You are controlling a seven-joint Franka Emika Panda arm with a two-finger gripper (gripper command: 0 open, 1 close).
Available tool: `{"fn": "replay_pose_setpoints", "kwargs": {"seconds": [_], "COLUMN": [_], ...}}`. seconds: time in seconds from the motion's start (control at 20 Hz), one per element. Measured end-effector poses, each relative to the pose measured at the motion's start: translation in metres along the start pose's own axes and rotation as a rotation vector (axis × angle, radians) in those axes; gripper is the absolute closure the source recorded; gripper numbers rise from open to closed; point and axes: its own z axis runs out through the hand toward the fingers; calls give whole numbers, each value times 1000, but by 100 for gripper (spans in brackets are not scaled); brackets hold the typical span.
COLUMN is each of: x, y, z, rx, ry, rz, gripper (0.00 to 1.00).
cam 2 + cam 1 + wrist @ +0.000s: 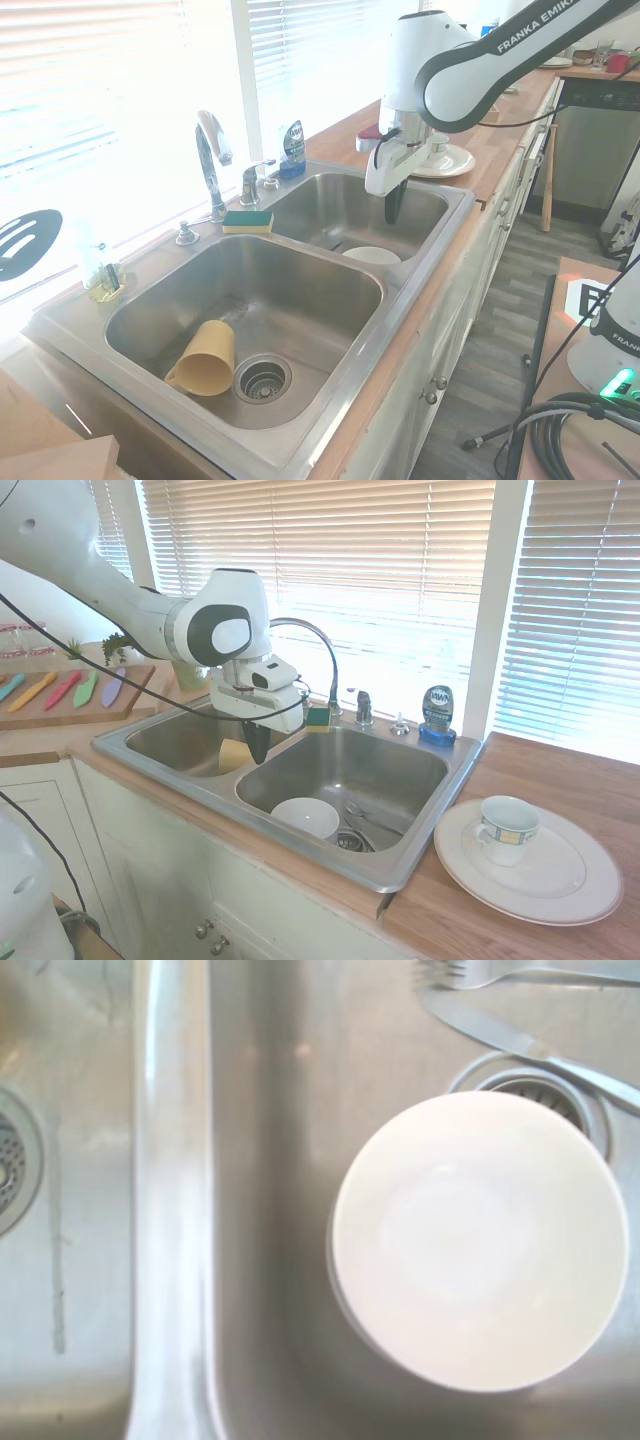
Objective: Turn on the faucet
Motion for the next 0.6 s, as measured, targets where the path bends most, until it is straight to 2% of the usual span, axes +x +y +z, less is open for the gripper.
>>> {"fn": "replay_pose_setpoints", "kwargs": {"seconds": [0.35,0.6], "x": [37,70], "y": [-24,-59], "z": [13,15], "rx": [33,60], "ry": [30,56], "rz": [35,31], "gripper": [100,100]}}
